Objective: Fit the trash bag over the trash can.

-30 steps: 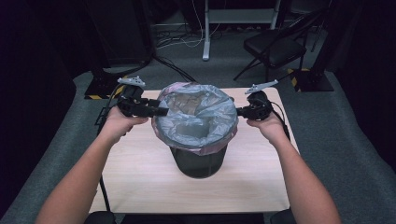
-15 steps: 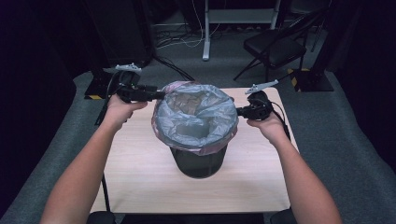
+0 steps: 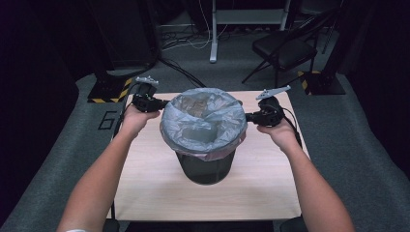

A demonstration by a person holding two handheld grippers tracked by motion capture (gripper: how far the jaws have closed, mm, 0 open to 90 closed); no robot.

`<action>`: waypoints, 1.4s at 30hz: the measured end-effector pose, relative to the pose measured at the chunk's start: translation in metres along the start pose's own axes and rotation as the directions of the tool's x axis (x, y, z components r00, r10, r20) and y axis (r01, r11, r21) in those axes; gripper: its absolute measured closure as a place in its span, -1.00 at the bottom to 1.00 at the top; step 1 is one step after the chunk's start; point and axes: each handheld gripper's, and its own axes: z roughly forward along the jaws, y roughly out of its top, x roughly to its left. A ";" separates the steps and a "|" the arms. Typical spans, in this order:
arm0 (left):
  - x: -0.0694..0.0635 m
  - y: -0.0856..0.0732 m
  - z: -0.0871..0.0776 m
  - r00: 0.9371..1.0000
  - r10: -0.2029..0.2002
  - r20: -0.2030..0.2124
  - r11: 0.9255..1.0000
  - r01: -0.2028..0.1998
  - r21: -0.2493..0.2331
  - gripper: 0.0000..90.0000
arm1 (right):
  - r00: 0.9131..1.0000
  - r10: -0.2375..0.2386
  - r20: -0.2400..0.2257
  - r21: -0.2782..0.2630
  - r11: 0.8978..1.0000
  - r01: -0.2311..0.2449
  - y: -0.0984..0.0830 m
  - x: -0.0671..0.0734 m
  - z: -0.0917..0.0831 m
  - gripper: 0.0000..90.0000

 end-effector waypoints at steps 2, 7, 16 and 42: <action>0.001 -0.004 0.002 1.000 -0.019 0.005 1.000 0.019 0.003 1.00 | 1.000 0.002 -0.002 0.009 1.000 -0.002 -0.002 0.000 0.001 1.00; 0.001 -0.018 0.008 1.000 -0.001 -0.026 0.998 0.003 0.064 1.00 | 1.000 -0.010 0.003 0.081 0.997 0.010 -0.011 -0.001 0.007 1.00; -0.006 -0.036 0.000 1.000 0.001 -0.008 0.998 0.000 0.067 0.90 | 1.000 0.011 -0.008 0.083 0.997 -0.011 -0.031 0.000 0.006 0.97; -0.060 -0.085 -0.081 0.981 0.102 0.162 0.990 -0.084 -0.115 -0.23 | 0.989 -0.147 -0.030 -0.057 0.988 0.145 -0.042 0.078 -0.061 -0.10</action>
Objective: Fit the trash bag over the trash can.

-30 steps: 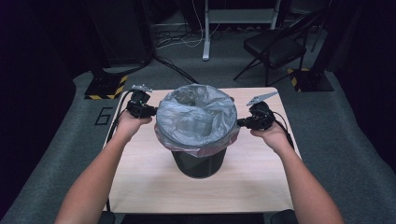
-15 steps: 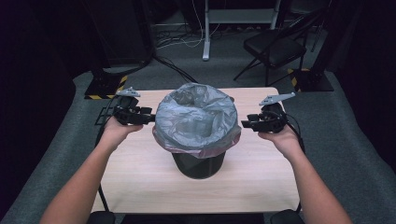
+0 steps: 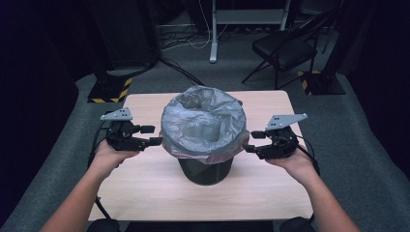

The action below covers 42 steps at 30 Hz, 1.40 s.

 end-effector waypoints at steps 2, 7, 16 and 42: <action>-0.002 -0.003 0.003 1.000 0.004 0.006 1.000 -0.004 0.003 -0.27 | 1.000 -0.011 -0.010 -0.002 1.000 0.011 0.000 0.005 0.002 -0.13; -0.008 -0.008 0.012 0.999 0.010 0.040 1.000 -0.010 0.007 -0.31 | 0.999 -0.030 -0.034 0.004 1.000 0.030 -0.002 0.012 0.010 -0.16; -0.020 -0.005 0.018 0.999 0.038 0.033 0.999 -0.038 0.010 -0.29 | 0.997 -0.060 -0.054 0.010 0.998 0.061 -0.001 0.021 0.015 -0.16; -0.030 -0.014 0.024 0.996 0.084 0.014 0.996 -0.084 -0.010 0.84 | 0.987 -0.095 0.133 0.014 0.996 0.094 -0.009 0.046 0.028 0.35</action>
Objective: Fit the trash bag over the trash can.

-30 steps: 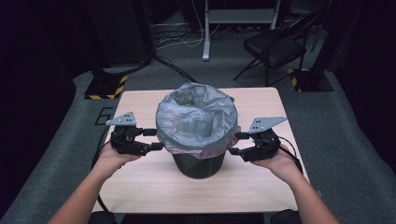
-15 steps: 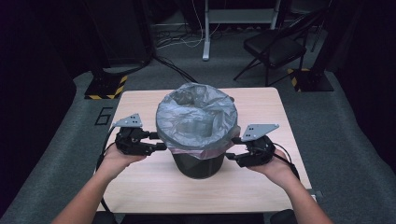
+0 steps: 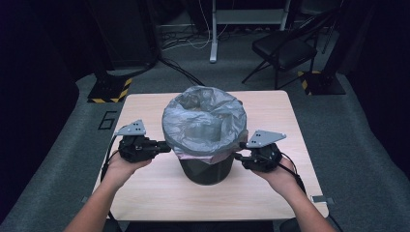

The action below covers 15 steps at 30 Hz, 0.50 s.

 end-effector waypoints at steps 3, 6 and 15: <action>0.000 -0.002 0.000 1.000 0.006 0.002 1.000 -0.006 -0.017 0.92 | 1.000 0.008 -0.016 -0.006 1.000 -0.008 -0.002 -0.002 -0.001 0.60; 0.000 -0.004 -0.003 1.000 0.011 0.010 1.000 -0.011 -0.027 0.98 | 0.998 0.013 -0.064 -0.007 1.000 -0.013 -0.004 -0.005 0.000 0.79; 0.010 -0.018 -0.003 1.000 -0.005 0.000 1.000 0.005 -0.004 1.00 | 0.983 0.035 -0.180 -0.012 0.999 -0.037 -0.010 -0.007 -0.001 0.95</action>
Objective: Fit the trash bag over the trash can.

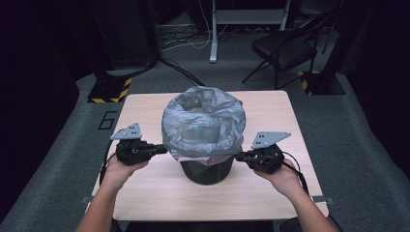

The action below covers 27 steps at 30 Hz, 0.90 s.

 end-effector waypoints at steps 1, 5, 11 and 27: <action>0.002 -0.003 0.001 1.000 -0.009 -0.002 1.000 0.009 0.002 1.00 | 1.000 0.004 0.000 0.007 1.000 -0.004 -0.002 0.000 0.002 0.96; 0.010 -0.012 0.006 0.999 -0.033 -0.020 0.999 0.034 0.035 1.00 | 1.000 0.024 0.002 0.036 0.999 -0.024 -0.014 -0.004 0.013 0.96; 0.027 -0.032 0.021 0.993 -0.116 -0.016 0.989 0.117 0.093 1.00 | 0.998 0.063 -0.010 0.071 0.996 -0.062 -0.028 -0.010 0.023 0.96; 0.022 0.000 -0.044 0.987 -0.119 -0.111 0.992 0.123 0.030 -0.12 | 0.987 0.141 0.082 -0.128 0.983 -0.130 -0.011 -0.014 -0.040 -0.01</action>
